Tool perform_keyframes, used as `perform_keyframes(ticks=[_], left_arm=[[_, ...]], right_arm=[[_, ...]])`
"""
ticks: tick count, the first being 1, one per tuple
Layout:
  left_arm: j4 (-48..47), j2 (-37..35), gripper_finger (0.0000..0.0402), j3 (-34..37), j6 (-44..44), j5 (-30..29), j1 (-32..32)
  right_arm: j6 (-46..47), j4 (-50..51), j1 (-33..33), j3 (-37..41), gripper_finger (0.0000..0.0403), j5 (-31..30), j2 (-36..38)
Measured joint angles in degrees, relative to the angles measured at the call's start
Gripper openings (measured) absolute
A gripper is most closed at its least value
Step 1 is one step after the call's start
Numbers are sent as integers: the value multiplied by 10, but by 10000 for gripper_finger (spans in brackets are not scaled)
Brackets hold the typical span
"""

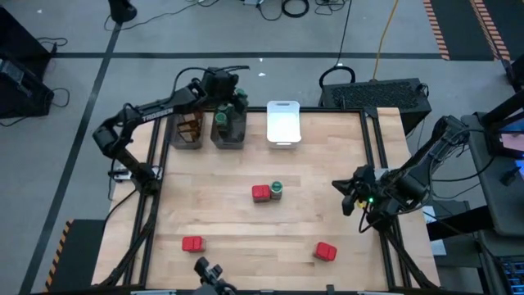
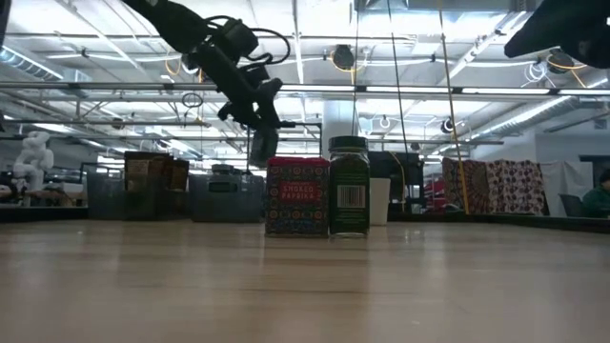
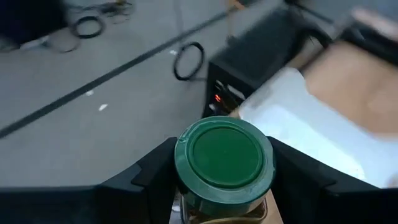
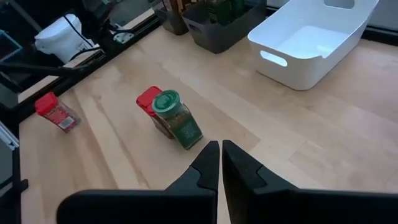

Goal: Sort spices by type
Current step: Put the bottom green seasoning bottle into the right black bin

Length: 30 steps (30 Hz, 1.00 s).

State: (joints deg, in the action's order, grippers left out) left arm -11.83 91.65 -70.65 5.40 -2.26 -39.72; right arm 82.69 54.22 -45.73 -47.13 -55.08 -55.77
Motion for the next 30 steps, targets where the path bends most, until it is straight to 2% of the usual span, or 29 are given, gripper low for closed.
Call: perform_keyframes(ticks=[7, 14, 23, 30], left_arm=[[3, 26, 212, 0, 128, -147, 46], [1, 40, 212, 0, 185, -302, 78], [-5, 61, 212, -1, 253, -316, 84], [4, 95, 212, -1, 259, -319, 87]], right_arm=[[-23, 0, 0, 0, 0, 40, -1], [-58, 0, 0, 0, 0, 67, -1], [-108, -3, 0, 0, 0, 120, 0], [-133, -4, 0, 0, 0, 132, 0]])
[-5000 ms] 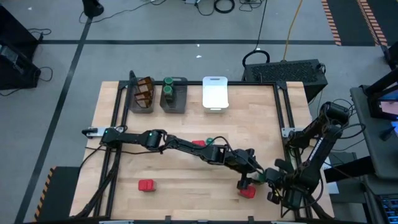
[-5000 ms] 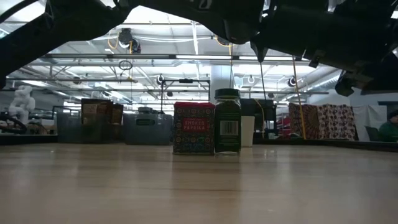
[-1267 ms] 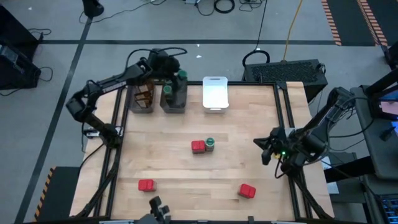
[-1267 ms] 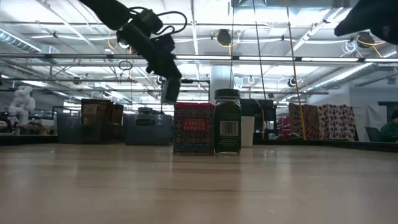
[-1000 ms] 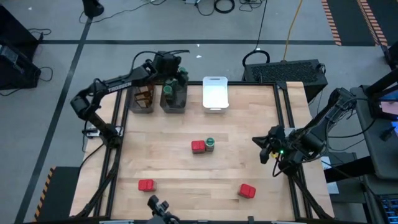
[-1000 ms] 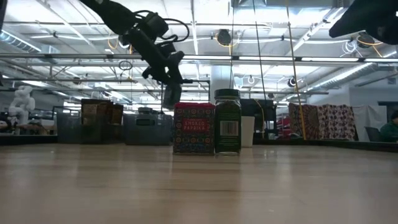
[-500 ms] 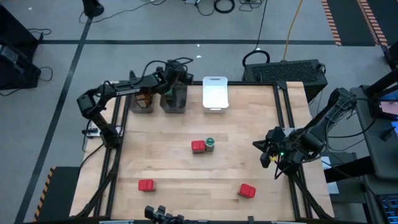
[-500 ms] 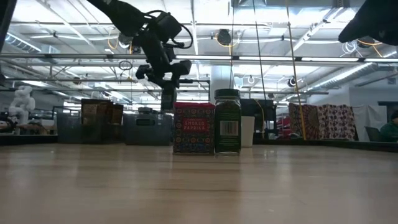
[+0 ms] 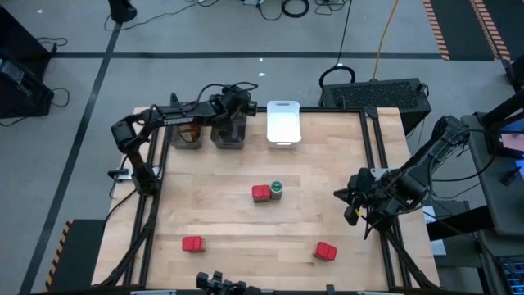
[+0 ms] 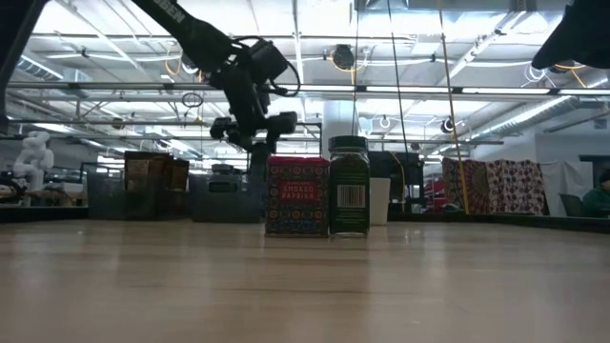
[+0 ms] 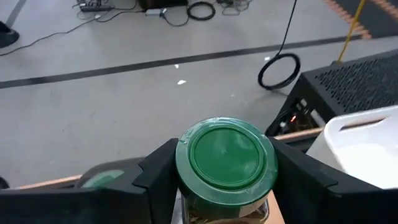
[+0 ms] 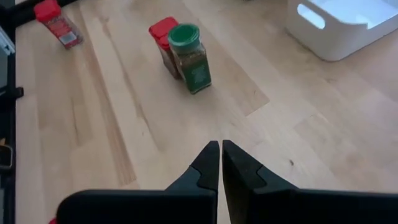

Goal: Sort spices by type
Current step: Put the bottom green seasoning bottle into the right black bin

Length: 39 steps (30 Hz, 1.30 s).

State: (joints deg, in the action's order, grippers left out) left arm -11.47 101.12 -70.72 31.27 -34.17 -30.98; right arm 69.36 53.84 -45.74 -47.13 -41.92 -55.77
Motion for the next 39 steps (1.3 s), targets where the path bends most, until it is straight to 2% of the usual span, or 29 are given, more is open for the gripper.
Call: perform_keyframes(ticks=[5, 17, 35, 39], left_arm=[[-8, 8, 212, 0, 0, -15, 0], [-17, 44, 212, 0, 3, -21, -3], [-30, 45, 212, 0, 14, -38, -18], [-31, 45, 237, 0, 14, -37, -18]], right_arm=[[0, 0, 0, 0, 0, 19, 0], [3, 0, 0, 0, 0, 18, 0], [4, -14, 0, 0, 0, 18, 0], [4, -14, 0, 0, 0, 18, 0]])
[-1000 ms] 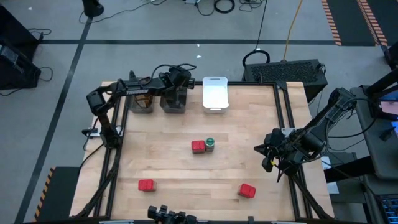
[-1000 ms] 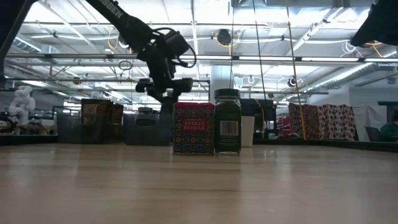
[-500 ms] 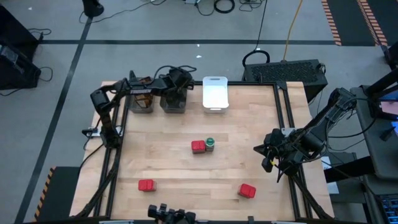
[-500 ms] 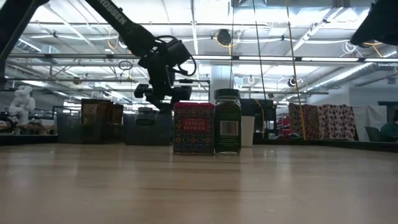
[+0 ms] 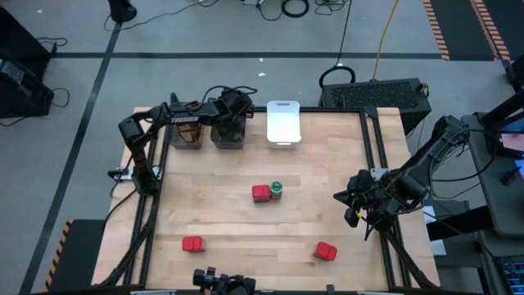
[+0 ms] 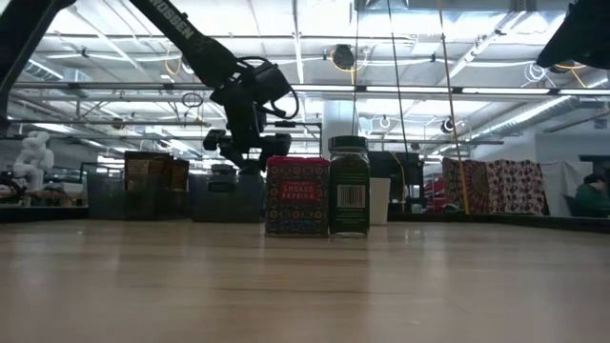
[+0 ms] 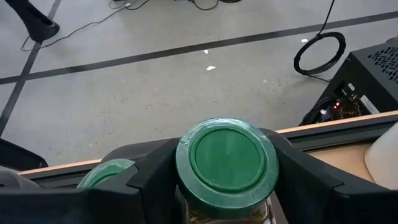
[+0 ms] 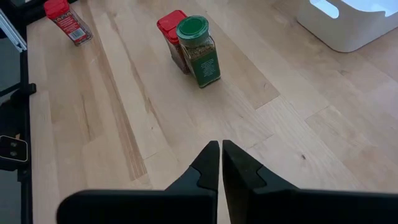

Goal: Sort spices by type
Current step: Put the bottom green seasoning bottle into the right black bin

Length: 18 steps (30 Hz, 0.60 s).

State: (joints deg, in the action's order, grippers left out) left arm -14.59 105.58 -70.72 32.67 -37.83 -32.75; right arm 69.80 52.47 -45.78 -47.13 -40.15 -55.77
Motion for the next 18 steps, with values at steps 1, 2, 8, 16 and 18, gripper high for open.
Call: perform_keyframes(ticks=[1, 2, 8, 16, 18], left_arm=[[-1, 0, 243, 0, 0, 0, 0], [0, 0, 246, 0, 0, 0, 0], [0, 0, 250, 0, 0, 2, 1], [1, 0, 252, 0, 0, 6, 3], [1, 0, 253, 0, -1, 7, 6]], right_arm=[[0, 0, 0, 0, 0, 0, 0], [0, 0, 0, 0, 0, 0, 0], [0, -5, 0, 0, 0, 0, 0], [0, -13, 0, 0, 0, 0, 0], [0, -13, 0, 0, 0, 0, 0]])
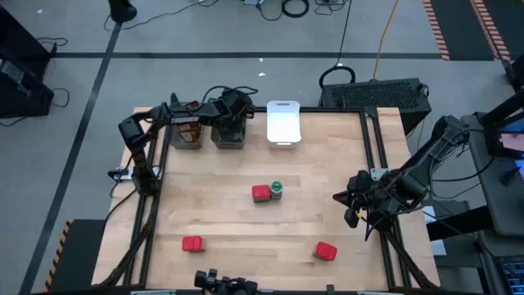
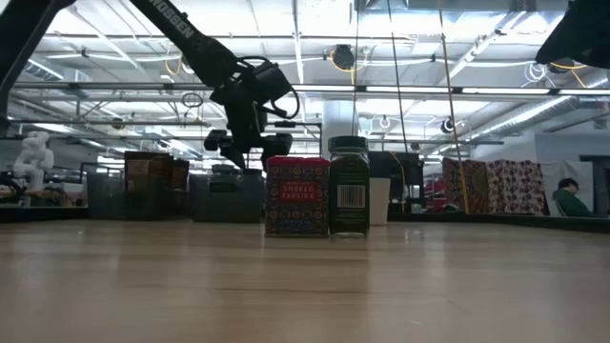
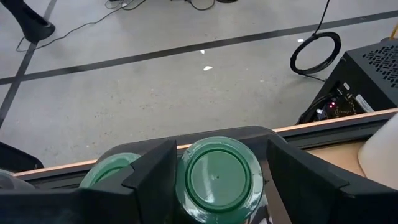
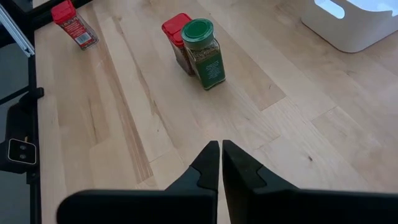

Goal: Sort spices by type
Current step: Put the bottom green seasoning bottle into the right black bin, then put the green seasoning bottle into the right black bin

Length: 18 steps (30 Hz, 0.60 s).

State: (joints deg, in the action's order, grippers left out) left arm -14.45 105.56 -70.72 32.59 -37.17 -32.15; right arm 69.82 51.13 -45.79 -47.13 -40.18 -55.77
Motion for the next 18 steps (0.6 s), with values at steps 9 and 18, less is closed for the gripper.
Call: perform_keyframes(ticks=[9, 18], left_arm=[[6, -21, 253, -9, -58, -1, 24], [10, -86, 253, -25, -148, -35, 32]], right_arm=[[0, 0, 0, 0, 0, 0, 0], [-4, 1, 1, 0, 0, -4, 0]])
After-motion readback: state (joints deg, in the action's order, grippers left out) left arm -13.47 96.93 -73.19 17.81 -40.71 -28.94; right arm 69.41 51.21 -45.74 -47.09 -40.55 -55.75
